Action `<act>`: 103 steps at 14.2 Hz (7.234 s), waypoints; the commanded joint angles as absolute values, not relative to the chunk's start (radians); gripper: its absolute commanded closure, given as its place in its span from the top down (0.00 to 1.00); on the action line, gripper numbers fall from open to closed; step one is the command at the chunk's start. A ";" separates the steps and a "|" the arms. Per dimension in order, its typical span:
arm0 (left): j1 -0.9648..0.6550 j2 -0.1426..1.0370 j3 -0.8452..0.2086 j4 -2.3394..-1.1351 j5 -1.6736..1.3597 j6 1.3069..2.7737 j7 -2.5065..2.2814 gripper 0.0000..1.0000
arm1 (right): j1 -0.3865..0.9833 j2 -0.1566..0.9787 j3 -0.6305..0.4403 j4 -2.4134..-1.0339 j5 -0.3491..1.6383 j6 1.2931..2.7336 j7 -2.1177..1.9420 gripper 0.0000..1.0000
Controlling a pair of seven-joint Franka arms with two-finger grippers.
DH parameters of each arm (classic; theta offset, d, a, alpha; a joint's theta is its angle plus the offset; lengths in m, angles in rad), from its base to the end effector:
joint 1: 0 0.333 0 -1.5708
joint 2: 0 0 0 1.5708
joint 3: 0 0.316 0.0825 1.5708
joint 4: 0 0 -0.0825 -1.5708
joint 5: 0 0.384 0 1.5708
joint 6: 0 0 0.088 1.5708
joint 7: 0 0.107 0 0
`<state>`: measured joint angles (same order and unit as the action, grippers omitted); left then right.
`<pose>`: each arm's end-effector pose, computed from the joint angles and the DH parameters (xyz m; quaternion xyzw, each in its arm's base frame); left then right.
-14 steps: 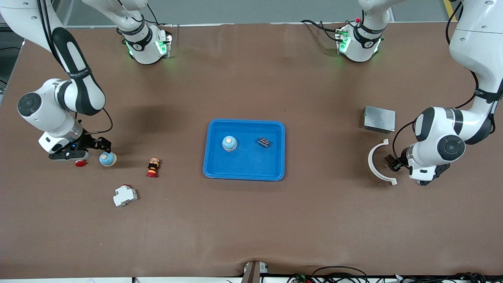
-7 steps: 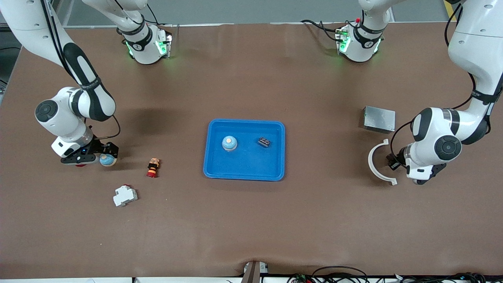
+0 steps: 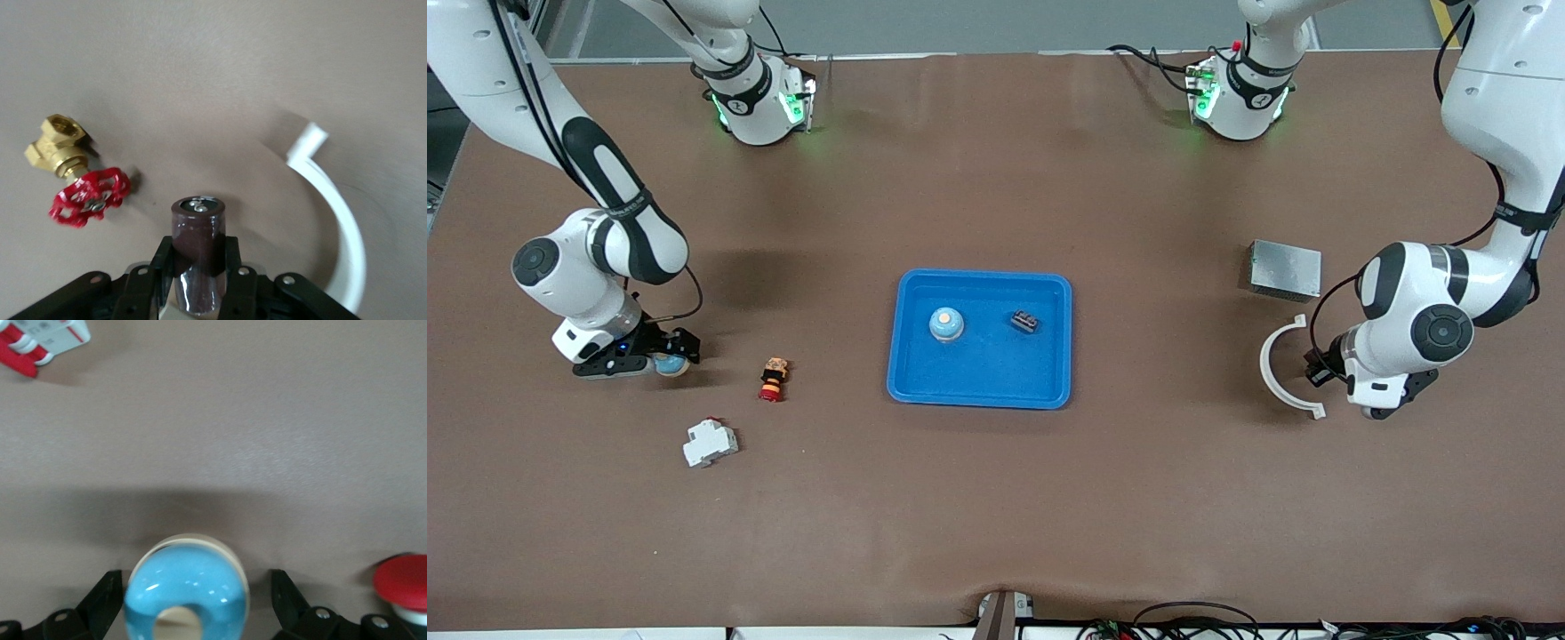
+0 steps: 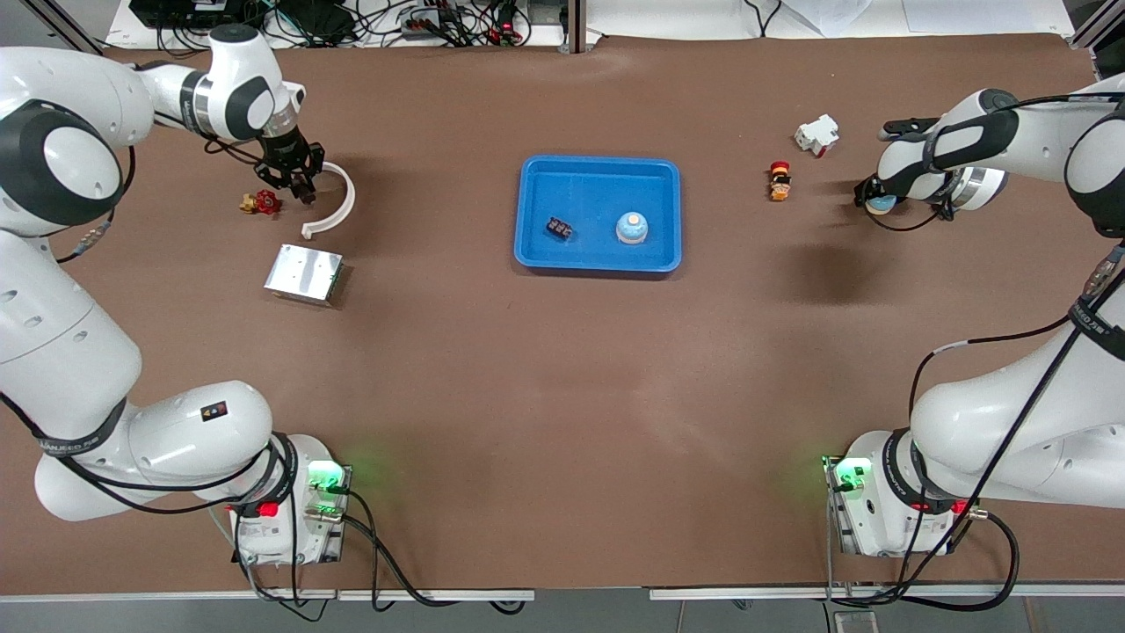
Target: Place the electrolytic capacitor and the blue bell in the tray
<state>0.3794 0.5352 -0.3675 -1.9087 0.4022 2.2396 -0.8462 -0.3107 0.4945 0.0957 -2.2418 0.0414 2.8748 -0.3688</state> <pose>0.6115 0.0268 0.2184 -0.9492 -0.3014 0.0458 0.0785 0.5392 -0.1185 0.1589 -0.9959 -0.0498 -0.0753 0.0077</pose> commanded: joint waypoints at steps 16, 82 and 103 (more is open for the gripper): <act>0.103 0.523 -0.713 -1.795 0.414 2.168 -1.220 0.00 | 0.059 0.377 0.281 -1.850 -0.049 2.206 0.697 0.00; 0.376 0.068 -0.474 -1.525 0.149 1.646 -0.057 1.00 | -0.291 0.234 0.307 -1.438 -0.066 1.578 0.067 1.00; -0.077 -0.112 0.000 -1.588 0.029 1.503 -0.044 1.00 | -0.179 0.014 0.200 -1.577 -0.017 1.605 0.071 1.00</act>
